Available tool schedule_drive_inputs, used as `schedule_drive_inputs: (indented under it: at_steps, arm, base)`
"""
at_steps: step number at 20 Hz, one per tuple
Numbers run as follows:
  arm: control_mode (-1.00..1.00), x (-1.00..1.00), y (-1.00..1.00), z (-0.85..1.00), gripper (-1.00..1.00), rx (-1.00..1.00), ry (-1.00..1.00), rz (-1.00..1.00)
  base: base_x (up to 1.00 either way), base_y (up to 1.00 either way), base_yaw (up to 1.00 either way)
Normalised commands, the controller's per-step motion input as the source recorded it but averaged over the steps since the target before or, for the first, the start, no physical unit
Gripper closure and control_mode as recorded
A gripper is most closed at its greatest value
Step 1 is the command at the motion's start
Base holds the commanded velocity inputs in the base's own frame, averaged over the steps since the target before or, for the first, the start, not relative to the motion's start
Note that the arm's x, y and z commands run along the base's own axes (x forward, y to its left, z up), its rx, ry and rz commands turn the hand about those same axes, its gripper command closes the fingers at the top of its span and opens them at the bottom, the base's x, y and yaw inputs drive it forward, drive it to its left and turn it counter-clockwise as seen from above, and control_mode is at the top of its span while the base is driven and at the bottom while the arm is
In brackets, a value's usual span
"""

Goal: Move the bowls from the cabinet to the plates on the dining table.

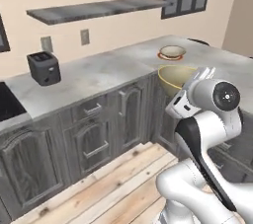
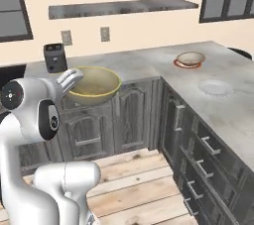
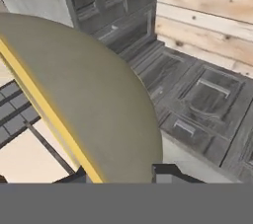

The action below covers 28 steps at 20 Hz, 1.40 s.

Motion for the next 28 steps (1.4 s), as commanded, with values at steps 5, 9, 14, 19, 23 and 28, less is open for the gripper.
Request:
schedule_drive_inputs:
  at_steps: [5, 9, 14, 19, 23, 28]
  arm:
    - [1.00, 0.00, 0.00, 0.00, 1.00, 0.00, 0.00, 0.00]
    - [1.00, 0.00, 0.00, 0.00, 1.00, 0.00, 0.00, 0.00]
    - [1.00, 0.00, 0.00, 0.00, 1.00, 0.00, 0.00, 0.00]
    - [1.00, 0.00, 0.00, 0.00, 1.00, 0.00, 0.00, 0.00]
    - [1.00, 0.00, 0.00, 0.00, 1.00, 0.00, 0.00, 0.00]
    - [1.00, 0.00, 0.00, 0.00, 1.00, 0.00, 0.00, 0.00]
  base:
    - [0.63, 0.00, -0.63]
    - [0.47, 0.00, -0.64]
    - [0.23, 0.00, -0.65]
    - [0.15, 0.09, -0.57]
    - [0.28, 0.37, -0.39]
    - [0.33, 0.53, -0.38]
